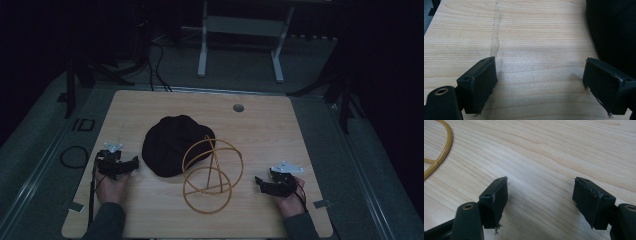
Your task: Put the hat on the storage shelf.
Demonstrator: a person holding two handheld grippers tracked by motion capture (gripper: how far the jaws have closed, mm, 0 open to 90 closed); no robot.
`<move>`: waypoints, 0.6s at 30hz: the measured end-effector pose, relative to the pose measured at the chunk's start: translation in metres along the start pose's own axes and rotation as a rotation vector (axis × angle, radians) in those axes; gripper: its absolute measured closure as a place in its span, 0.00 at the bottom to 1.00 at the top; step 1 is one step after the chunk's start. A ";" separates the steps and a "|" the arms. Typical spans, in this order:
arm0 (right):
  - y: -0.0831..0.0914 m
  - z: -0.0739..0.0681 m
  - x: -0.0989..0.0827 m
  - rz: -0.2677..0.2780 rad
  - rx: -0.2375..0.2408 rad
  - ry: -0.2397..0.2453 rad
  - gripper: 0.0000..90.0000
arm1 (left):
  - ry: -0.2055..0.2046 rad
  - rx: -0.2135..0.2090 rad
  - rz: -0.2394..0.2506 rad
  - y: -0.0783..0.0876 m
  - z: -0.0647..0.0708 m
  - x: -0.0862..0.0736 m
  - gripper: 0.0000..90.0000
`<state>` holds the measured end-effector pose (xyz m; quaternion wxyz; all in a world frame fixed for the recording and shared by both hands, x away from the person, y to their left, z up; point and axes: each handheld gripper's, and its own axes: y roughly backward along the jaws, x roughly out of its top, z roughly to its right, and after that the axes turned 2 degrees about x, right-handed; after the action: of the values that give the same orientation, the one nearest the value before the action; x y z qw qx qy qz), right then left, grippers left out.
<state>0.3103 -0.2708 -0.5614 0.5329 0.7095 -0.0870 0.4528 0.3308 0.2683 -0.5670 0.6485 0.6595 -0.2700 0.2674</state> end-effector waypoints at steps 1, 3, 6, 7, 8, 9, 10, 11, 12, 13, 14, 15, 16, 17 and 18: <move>0.000 0.000 0.000 0.000 0.000 0.000 0.31 | 0.000 0.000 0.000 0.000 0.000 0.000 0.14; 0.000 0.000 0.000 0.000 0.000 0.000 0.31 | -0.009 -0.008 -0.001 0.001 -0.001 0.000 0.16; 0.000 0.000 0.000 0.000 0.000 0.000 0.31 | -0.015 -0.014 -0.011 0.001 -0.001 0.001 0.16; 0.000 0.000 0.000 0.000 0.000 0.001 0.31 | -0.018 -0.016 -0.015 0.001 -0.002 0.002 0.16; 0.000 0.000 0.000 0.000 0.000 0.001 0.31 | -0.022 -0.019 -0.021 0.001 -0.002 0.002 0.16; 0.000 0.000 0.000 0.000 0.000 0.001 0.31 | -0.026 -0.022 -0.025 0.001 -0.003 0.003 0.16; 0.000 0.000 0.000 0.000 0.000 0.001 0.31 | -0.026 -0.022 -0.025 0.001 -0.003 0.003 0.16; 0.000 0.000 0.000 0.000 0.001 0.000 0.31 | -0.032 -0.028 -0.033 0.001 -0.003 0.004 0.16; 0.000 0.000 0.000 0.002 0.001 0.000 0.31 | -0.033 -0.029 -0.036 0.001 -0.004 0.004 0.17; 0.000 0.000 0.000 0.002 0.001 0.000 0.31 | -0.034 -0.031 -0.040 0.001 -0.004 0.005 0.17; 0.000 0.000 0.000 0.001 0.001 0.001 0.31 | -0.040 -0.033 -0.049 0.001 -0.004 0.006 0.17; 0.000 0.000 0.000 0.002 0.001 0.000 0.31 | -0.042 -0.036 -0.059 0.002 -0.005 0.007 0.17; 0.000 0.000 0.000 0.002 0.001 0.000 0.31 | -0.043 -0.038 -0.071 0.002 -0.005 0.008 0.18; 0.000 0.000 0.000 0.001 0.001 0.000 0.31 | -0.049 -0.042 -0.080 0.003 -0.005 0.009 0.19; 0.000 0.000 0.000 0.002 0.002 0.000 0.31 | -0.051 -0.044 -0.085 0.003 -0.005 0.010 0.20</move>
<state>0.3104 -0.2708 -0.5615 0.5320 0.7098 -0.0871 0.4534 0.3361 0.2736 -0.5579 0.6666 0.6627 -0.2640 0.2164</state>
